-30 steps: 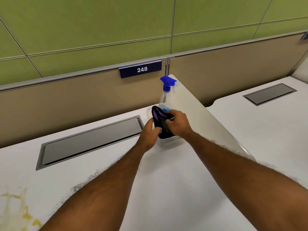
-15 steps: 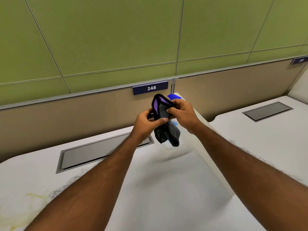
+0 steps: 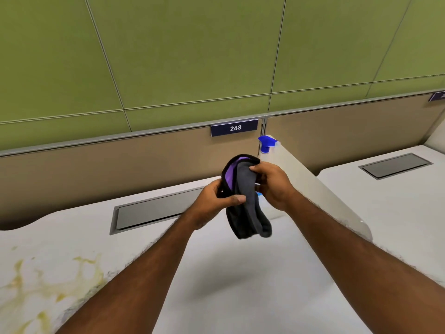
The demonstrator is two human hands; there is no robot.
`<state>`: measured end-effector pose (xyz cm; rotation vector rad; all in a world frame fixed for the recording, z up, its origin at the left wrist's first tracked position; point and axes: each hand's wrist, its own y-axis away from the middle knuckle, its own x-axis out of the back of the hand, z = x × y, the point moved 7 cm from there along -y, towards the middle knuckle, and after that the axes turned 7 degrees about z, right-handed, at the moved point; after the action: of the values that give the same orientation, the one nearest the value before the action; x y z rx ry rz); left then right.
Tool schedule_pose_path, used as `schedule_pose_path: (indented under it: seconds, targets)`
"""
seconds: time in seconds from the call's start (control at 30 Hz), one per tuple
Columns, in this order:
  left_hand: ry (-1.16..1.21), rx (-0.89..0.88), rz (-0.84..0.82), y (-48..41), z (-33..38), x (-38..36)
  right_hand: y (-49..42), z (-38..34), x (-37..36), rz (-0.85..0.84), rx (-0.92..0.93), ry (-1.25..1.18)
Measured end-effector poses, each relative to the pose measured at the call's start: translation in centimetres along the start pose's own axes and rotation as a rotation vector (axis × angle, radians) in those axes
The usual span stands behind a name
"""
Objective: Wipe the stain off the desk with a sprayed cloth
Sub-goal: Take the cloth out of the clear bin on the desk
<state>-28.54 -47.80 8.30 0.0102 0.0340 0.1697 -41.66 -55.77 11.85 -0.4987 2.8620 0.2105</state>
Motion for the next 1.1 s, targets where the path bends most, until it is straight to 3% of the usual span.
schedule_pose_path:
  seconds: [0.17, 0.37, 0.47, 0.67, 0.77, 0.9, 1.1]
  targets:
    - [-0.014, 0.114, 0.110, 2.3, -2.8, 2.0, 1.7, 3.1, 0.6, 0.055, -0.178, -0.196]
    - [-0.069, 0.204, 0.098, 4.3, -3.6, 5.9, 2.1, 4.9, 2.6, 0.149, -0.222, -0.100]
    - [-0.069, 0.161, 0.083, 4.4, -3.2, 7.1, 1.6, 5.7, 3.3, 0.160, -0.222, -0.062]
    - [0.094, -0.027, 0.342, 3.5, -1.6, 9.2, 0.6, 8.6, 3.9, 0.209, -0.275, -0.129]
    - [0.189, -0.091, 0.376, 2.9, -0.8, 9.0, 0.3, 10.2, 4.0, 0.209, -0.358, -0.103]
    - [0.366, -0.050, 0.354, 1.9, -0.7, 8.5, -0.1, 12.3, 4.2, 0.210, -0.455, -0.072]
    - [0.397, -0.024, 0.362, 0.9, -0.6, 8.0, -1.1, 13.9, 4.2, 0.153, -0.512, 0.004]
